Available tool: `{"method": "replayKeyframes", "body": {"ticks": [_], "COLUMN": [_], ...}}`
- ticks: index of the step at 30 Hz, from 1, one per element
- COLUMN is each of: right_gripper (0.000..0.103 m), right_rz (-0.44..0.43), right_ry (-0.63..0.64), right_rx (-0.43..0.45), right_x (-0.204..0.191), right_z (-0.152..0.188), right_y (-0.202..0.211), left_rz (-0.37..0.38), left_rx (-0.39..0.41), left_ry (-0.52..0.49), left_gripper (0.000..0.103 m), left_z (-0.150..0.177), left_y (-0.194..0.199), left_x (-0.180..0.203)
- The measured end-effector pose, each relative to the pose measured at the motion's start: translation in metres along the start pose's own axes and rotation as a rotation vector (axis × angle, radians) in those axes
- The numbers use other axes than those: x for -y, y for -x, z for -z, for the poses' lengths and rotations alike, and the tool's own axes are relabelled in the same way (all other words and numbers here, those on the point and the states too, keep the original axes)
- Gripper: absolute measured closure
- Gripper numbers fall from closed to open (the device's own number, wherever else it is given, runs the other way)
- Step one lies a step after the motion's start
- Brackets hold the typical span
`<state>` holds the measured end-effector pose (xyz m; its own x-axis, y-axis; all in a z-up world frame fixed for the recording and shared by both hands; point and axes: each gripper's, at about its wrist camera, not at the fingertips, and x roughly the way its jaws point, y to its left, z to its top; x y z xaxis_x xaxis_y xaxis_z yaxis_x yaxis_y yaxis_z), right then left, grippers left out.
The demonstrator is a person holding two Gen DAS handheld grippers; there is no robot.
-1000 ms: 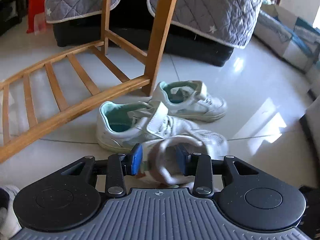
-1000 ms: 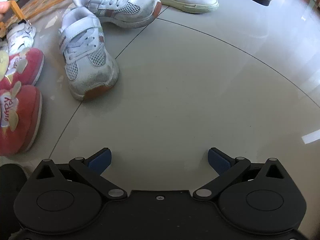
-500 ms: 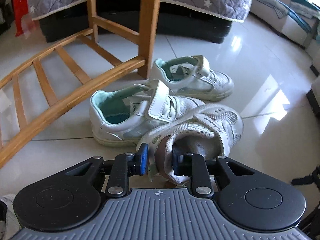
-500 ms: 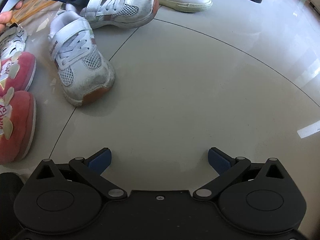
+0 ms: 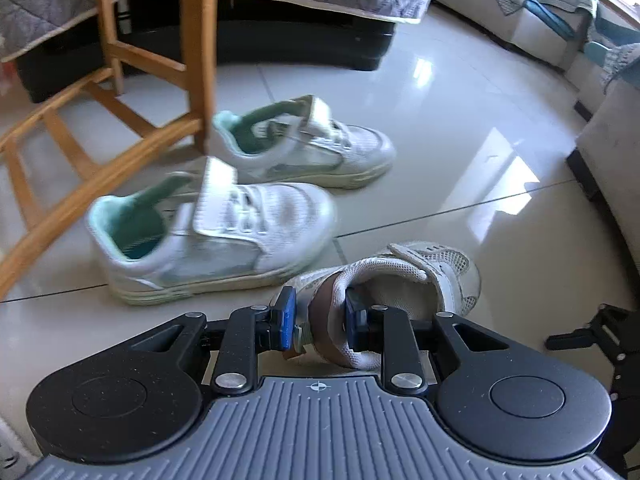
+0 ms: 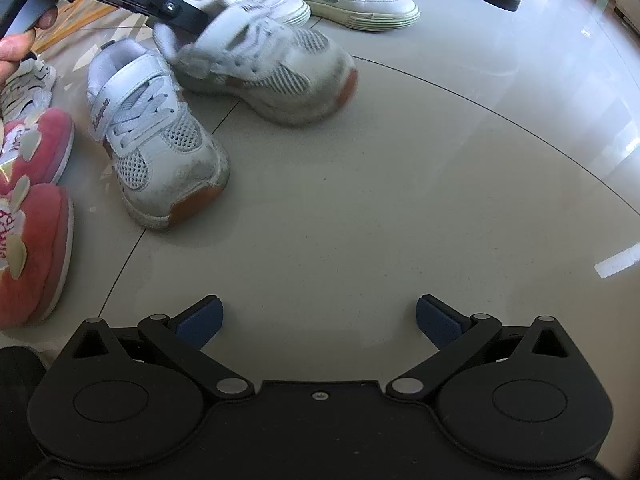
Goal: Organize scattered shoes
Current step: 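Carry the white sneaker with the left gripper toward its matching sneaker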
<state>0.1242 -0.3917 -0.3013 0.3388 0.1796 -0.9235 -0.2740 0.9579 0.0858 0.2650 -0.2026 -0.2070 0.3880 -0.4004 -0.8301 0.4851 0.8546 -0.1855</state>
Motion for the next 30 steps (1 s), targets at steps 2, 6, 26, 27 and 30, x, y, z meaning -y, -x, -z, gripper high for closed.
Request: {"method": "replayKeyframes", "body": {"ticks": [2, 6, 26, 27, 30], "right_gripper": [0.000, 0.000, 0.000, 0.000, 0.000], "right_rz": [0.006, 0.015, 0.037, 0.038, 0.041], "right_ry": [-0.015, -0.039, -0.089, -0.092, -0.098], "right_rx": [-0.011, -0.063, 0.017, 0.018, 0.021], "right_x": [0.000, 0.001, 0.008, 0.008, 0.009], "right_z": [-0.002, -0.012, -0.007, -0.008, -0.008], "right_y": [0.000, 0.000, 0.012, 0.013, 0.013], "left_rz": [0.010, 0.031, 0.137, 0.138, 0.112], "left_rx": [-0.001, -0.001, 0.010, 0.019, 0.056], "left_ry": [-0.008, 0.000, 0.033, 0.037, 0.052], "left_gripper": [0.078, 0.078, 0.077, 0.077, 0.077], "left_z": [-0.001, -0.005, -0.007, -0.007, -0.006], "left_y": [-0.004, -0.011, -0.003, 0.002, 0.022], "left_x": [0.005, 0.011, 0.022, 0.020, 0.009]}}
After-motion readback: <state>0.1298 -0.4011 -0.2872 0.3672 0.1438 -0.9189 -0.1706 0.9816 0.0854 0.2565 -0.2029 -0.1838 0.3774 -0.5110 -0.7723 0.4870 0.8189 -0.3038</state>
